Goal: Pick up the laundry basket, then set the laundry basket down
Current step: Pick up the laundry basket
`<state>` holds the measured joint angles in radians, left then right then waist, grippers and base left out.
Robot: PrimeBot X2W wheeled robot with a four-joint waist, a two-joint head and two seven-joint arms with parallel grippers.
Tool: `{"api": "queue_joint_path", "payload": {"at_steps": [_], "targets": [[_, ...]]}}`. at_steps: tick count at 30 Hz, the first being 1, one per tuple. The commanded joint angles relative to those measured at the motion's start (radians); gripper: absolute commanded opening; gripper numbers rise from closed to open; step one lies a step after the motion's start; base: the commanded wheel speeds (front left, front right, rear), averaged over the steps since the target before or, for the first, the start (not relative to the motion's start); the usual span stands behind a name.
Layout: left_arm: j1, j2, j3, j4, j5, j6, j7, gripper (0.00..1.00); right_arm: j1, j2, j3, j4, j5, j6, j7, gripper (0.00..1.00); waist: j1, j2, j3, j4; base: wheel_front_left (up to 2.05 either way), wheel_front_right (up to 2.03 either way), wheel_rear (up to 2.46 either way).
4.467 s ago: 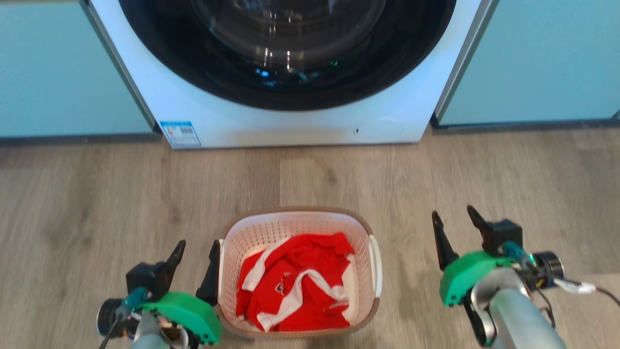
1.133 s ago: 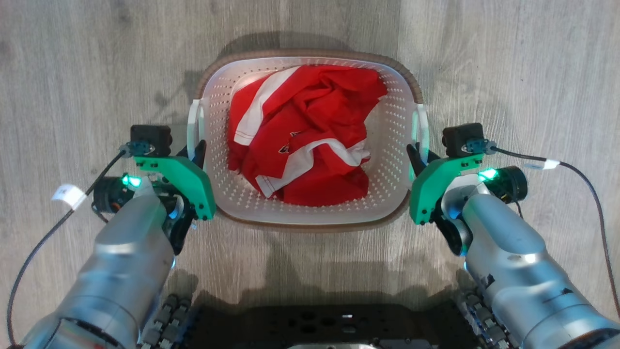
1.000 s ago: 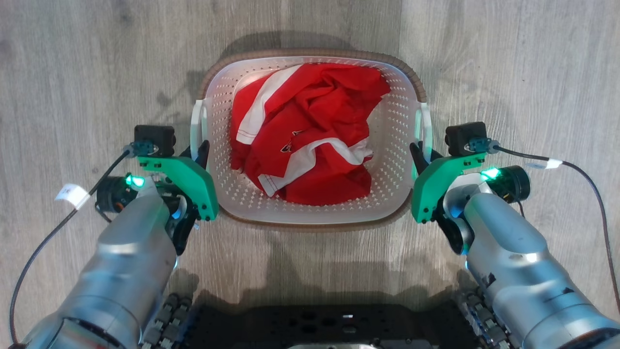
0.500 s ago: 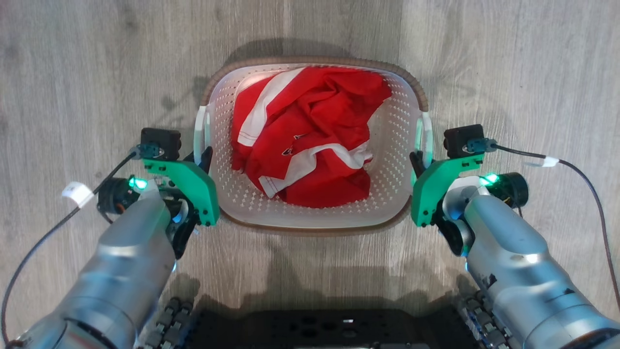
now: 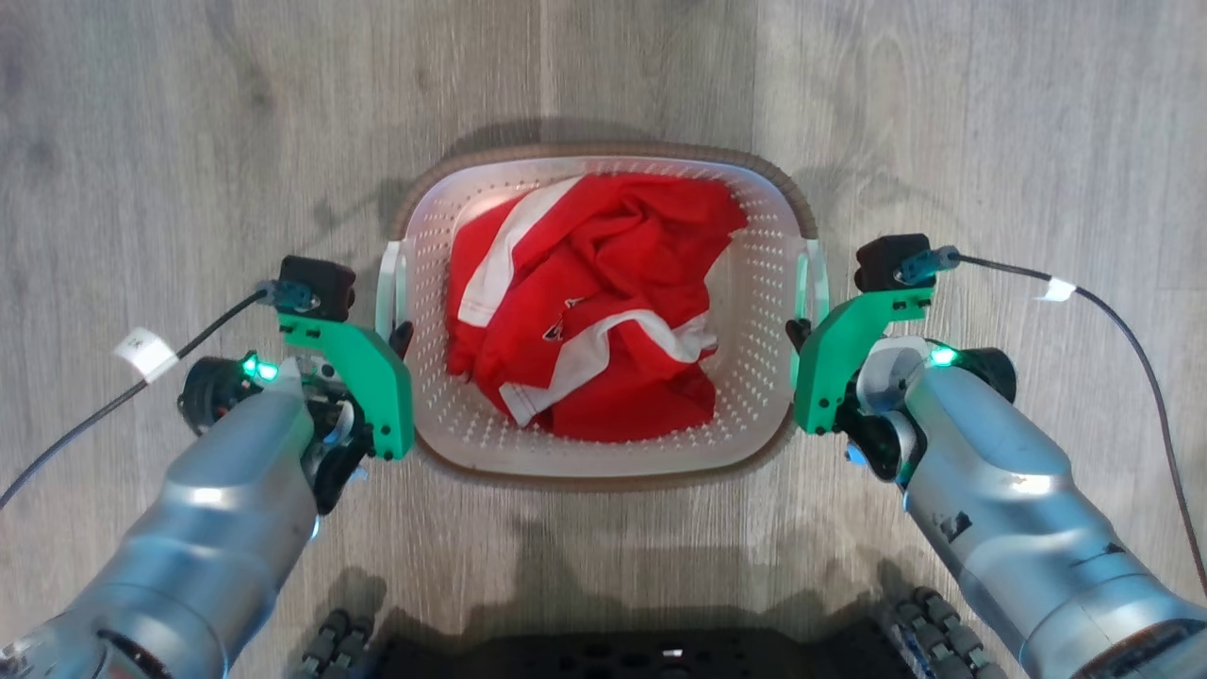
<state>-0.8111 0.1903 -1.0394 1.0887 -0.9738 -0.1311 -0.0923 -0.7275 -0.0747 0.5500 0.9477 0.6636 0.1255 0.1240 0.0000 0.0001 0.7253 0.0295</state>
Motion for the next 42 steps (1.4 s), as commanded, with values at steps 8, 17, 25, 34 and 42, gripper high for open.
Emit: {"api": "queue_joint_path", "payload": {"at_steps": [8,17,25,34,42], "targets": [[0.023,0.079,-0.123,-0.098,-0.104,0.000,0.078,0.00,-0.024,0.024,0.083,0.002,0.095,0.005,0.148,0.00,0.0000,-0.0001,-0.078,-0.002,0.00,0.00,0.00],[0.035,0.128,-0.209,-0.170,-0.165,0.000,0.154,0.00,-0.017,0.024,0.153,-0.006,0.151,0.005,0.281,0.00,0.0000,-0.0001,-0.146,-0.003,0.00,0.00,0.00],[0.055,0.169,-0.236,-0.240,-0.175,0.000,0.224,0.00,-0.002,0.024,0.191,-0.021,0.208,0.005,0.382,0.00,0.0000,-0.0001,-0.209,0.001,0.00,0.00,0.00],[0.102,0.205,-0.240,-0.315,-0.159,0.000,0.307,0.00,0.019,0.024,0.216,-0.026,0.243,0.005,0.455,0.00,0.0000,-0.0001,-0.288,0.009,0.00,0.00,0.00],[0.161,0.228,-0.241,-0.360,-0.151,0.000,0.341,0.00,0.064,0.024,0.252,-0.053,0.260,0.005,0.506,0.00,0.0000,-0.0001,-0.373,0.013,0.00,0.00,0.00]]}}
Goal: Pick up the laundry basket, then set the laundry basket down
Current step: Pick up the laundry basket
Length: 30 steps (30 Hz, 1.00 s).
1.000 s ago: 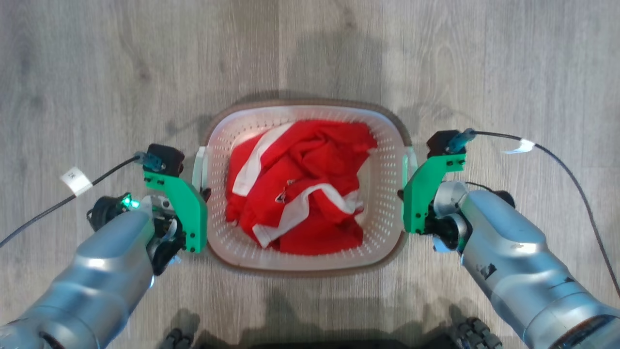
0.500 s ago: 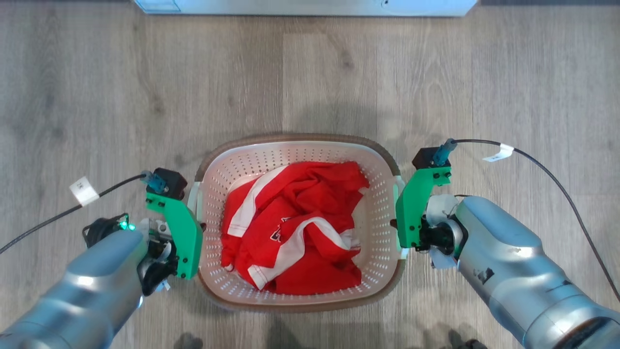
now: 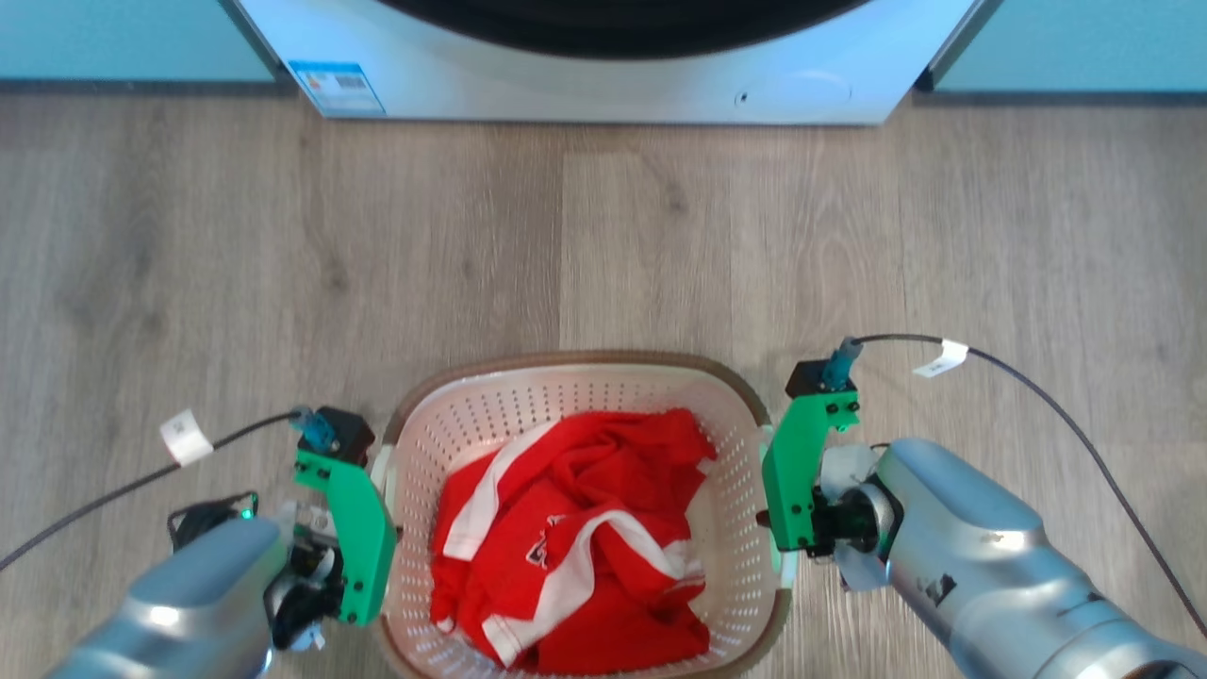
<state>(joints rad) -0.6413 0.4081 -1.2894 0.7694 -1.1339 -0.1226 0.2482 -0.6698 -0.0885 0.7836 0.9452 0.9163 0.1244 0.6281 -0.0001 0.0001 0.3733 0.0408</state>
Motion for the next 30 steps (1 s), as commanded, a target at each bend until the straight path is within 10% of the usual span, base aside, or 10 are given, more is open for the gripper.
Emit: {"api": "queue_joint_path", "payload": {"at_steps": [1,30], "targets": [[-0.002,0.012,0.009,-0.043,0.007,-0.008,0.000,0.00,0.013,0.038,0.021,-0.055,0.007,0.006,0.004,0.00,0.0001,-0.0001,-0.031,0.002,0.00,0.00,0.00],[0.181,0.006,0.009,-0.016,-0.054,-0.008,-0.005,0.00,0.220,0.038,0.061,-0.107,0.036,0.006,0.042,0.00,0.0001,-0.0001,-0.391,0.013,0.00,0.00,0.00]]}}
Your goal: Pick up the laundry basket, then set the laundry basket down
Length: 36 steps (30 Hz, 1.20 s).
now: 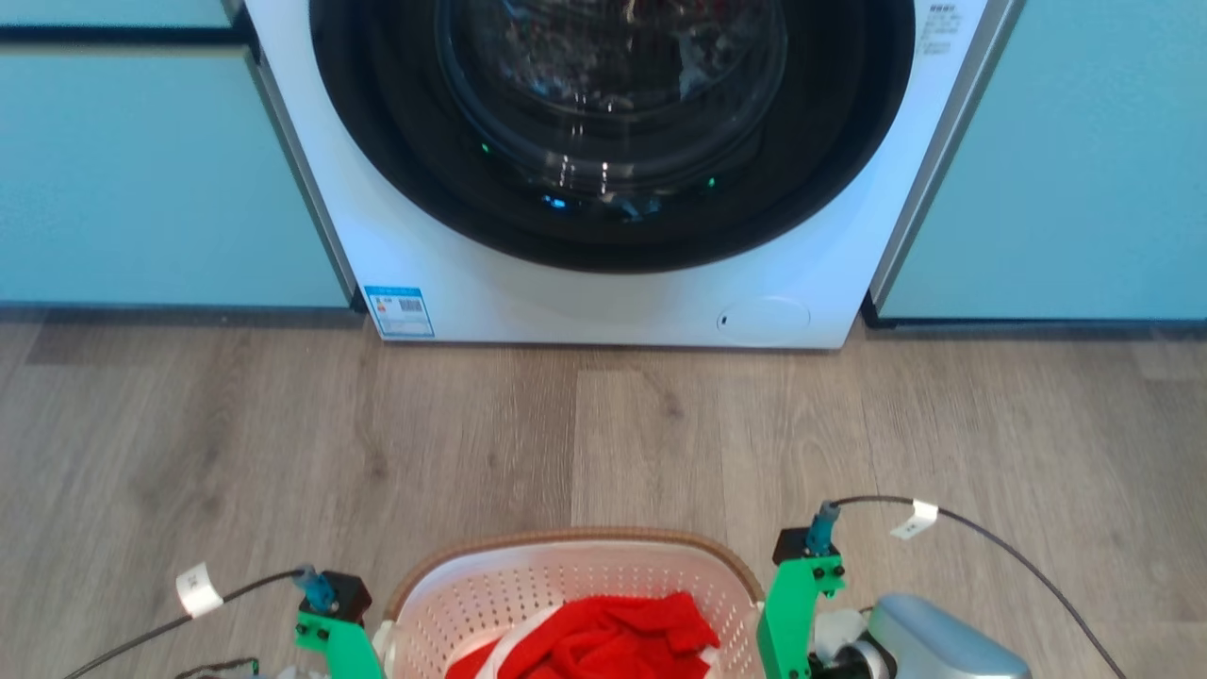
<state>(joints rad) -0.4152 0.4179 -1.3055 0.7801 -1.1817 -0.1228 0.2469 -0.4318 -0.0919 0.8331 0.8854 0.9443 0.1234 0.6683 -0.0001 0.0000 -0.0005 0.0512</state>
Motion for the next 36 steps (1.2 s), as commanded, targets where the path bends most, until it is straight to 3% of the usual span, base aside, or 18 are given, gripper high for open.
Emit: {"api": "queue_joint_path", "payload": {"at_steps": [1,18,36], "targets": [[-0.043,-0.005,0.025,-0.025,-0.008,-0.008,-0.004,0.00,-0.015,0.042,0.011,-0.047,0.007,0.007,0.002,0.00,0.0001,0.0000,-0.022,0.003,0.00,0.00,0.00],[-0.067,-0.028,0.026,0.015,-0.018,-0.008,-0.077,0.00,-0.018,0.042,-0.003,-0.066,-0.022,0.007,-0.018,0.00,0.0001,0.0000,-0.032,0.007,0.00,0.00,0.00],[-0.133,-0.023,0.025,-0.004,-0.032,-0.008,0.010,0.00,-0.060,0.042,-0.020,-0.067,-0.024,0.007,0.008,0.00,0.0001,0.0000,-0.033,0.008,0.00,0.00,0.00]]}}
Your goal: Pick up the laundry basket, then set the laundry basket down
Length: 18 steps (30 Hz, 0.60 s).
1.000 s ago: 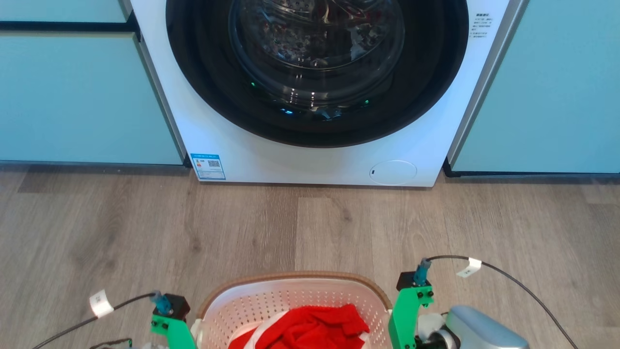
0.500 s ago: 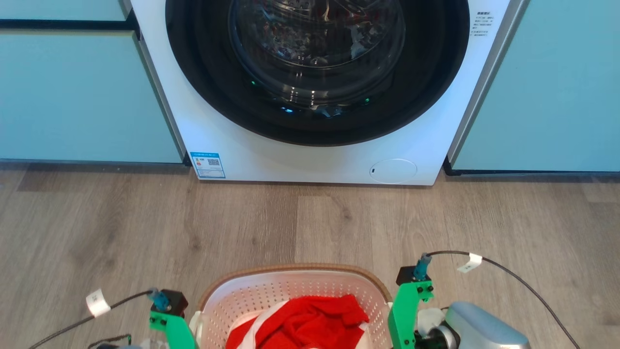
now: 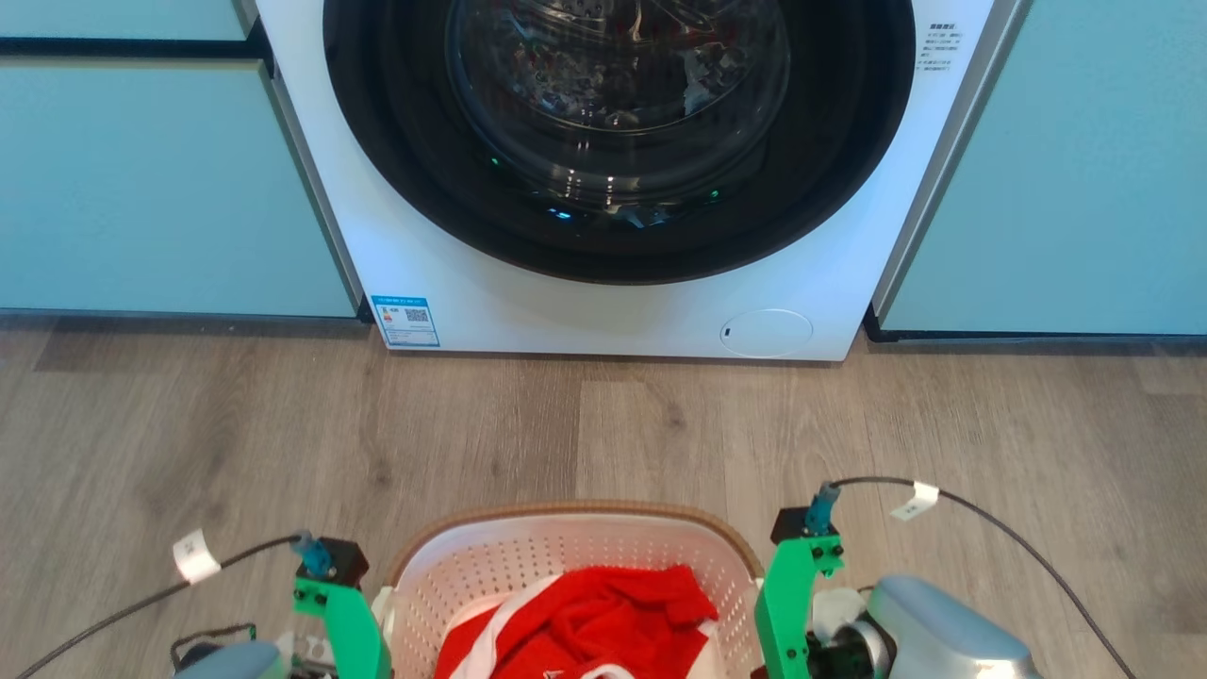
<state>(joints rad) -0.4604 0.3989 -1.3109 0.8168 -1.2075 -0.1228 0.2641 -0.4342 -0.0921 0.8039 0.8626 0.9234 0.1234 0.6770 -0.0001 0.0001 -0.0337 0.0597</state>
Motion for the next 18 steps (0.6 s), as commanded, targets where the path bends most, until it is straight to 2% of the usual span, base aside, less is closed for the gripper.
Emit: {"api": "queue_joint_path", "payload": {"at_steps": [1,18], "targets": [[-0.091,-0.002,0.031,-0.042,-0.007,-0.008,-0.005,0.00,-0.061,0.042,0.008,-0.044,-0.002,0.007,0.001,0.00,0.0001,-0.0001,0.000,0.000,0.00,0.00,0.00],[-0.119,0.004,0.031,-0.049,-0.014,-0.008,0.018,0.00,-0.078,0.042,0.008,-0.044,0.003,0.007,0.010,0.00,0.0001,-0.0001,-0.004,0.001,0.00,0.00,0.00]]}}
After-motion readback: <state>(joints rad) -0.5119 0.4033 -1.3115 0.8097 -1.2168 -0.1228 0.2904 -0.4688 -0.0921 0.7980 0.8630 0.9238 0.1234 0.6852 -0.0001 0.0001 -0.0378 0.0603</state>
